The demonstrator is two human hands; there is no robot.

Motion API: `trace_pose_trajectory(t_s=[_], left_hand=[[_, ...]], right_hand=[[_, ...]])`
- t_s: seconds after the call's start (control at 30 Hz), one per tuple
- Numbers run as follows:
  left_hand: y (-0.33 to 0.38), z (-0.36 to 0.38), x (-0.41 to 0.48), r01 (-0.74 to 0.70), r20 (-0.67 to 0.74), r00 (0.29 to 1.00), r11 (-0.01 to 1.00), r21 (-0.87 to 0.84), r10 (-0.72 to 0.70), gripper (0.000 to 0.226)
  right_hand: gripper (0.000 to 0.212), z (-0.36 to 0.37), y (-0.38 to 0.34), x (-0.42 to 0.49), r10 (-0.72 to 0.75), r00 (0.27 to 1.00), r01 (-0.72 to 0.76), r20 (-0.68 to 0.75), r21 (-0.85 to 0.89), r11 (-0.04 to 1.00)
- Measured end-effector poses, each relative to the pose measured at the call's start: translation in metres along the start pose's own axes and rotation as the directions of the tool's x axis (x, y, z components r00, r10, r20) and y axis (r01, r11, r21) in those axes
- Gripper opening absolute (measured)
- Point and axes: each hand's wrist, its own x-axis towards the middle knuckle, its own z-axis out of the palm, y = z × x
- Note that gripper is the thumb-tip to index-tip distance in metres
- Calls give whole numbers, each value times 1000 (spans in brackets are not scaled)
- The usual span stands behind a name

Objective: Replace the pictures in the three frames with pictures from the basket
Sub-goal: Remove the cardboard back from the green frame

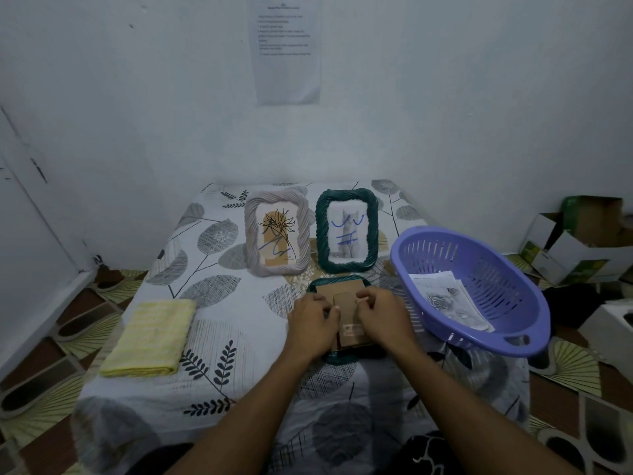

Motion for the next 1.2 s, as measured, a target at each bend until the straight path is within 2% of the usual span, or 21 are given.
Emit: trace_pose_trajectory(t_s=[0.17,0.5,0.73,1.0,1.2], left_hand=[[11,-8,-1,38,-36,998,986,-162,-45,30],[14,-12,-1,80,-71,992,948,-307,-107,16],[14,-11,3,71,-68,993,952,-298,-95,10],[5,-10,7,149,-87,980,953,-264,-177,30],[4,-6,2,108,-161,977,972,-207,-143,24]], right_hand=[[26,-5,-1,8,43,999,-40,-16,156,987],[20,-1,-4,7,22,999,-10,-39,294,956],[20,1,1,9,19,999,-9,-34,278,961],[21,3,8,10,27,1000,-25,-5,256,966],[21,4,10,11,23,1000,-24,8,255,967]])
